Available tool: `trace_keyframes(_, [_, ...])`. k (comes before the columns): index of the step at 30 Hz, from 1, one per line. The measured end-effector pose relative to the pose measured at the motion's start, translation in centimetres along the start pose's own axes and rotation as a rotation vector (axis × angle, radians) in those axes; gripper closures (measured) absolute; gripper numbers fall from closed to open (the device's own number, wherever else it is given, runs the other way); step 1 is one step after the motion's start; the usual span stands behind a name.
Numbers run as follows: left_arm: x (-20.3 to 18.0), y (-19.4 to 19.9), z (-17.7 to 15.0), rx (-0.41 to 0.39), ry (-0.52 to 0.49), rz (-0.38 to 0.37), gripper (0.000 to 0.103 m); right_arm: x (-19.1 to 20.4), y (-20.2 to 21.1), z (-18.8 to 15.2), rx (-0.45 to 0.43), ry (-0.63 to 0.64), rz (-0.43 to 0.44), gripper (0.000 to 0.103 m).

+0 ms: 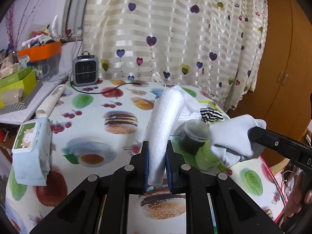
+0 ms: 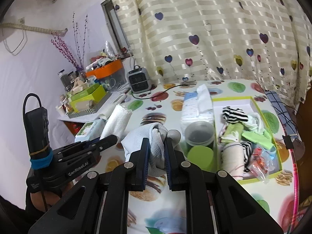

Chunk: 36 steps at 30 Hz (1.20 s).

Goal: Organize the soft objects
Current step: 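Lift and carry the rolled towel and white cloth in both tools toward the box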

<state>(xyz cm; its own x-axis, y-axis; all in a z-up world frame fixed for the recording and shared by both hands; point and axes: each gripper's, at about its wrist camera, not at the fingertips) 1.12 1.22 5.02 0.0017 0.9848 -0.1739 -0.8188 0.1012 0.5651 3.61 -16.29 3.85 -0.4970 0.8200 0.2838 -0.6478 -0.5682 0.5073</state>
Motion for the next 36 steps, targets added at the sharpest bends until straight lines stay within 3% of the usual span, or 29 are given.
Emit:
trace_keyframes(23, [-6.4,-4.4,2.9,0.034,-0.118,-0.076,0.089,-10.7,1.7,1.4,-0.077,-0.181,-0.129,0.087])
trace_keyframes(28, [-7.5,-5.7,3.6,0.045,-0.135,-0.079,0.089,-13.1,0.5,2.1,-0.076,-0.219,-0.138,0.087])
trace_keyframes(36, [-7.9,-6.8,3.9,0.064,-0.145,-0.061,0.089,-16.8,-4.7,3.7,-0.01,-0.256,-0.134,0.087])
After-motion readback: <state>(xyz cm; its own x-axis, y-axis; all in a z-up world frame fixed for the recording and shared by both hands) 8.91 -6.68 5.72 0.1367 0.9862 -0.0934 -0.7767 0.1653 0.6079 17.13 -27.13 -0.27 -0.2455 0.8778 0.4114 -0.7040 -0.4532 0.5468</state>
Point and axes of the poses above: each gripper's, at about its wrist camera, not at the fingertips, and y roughly against the way its jaws point, x to its left, z to its top
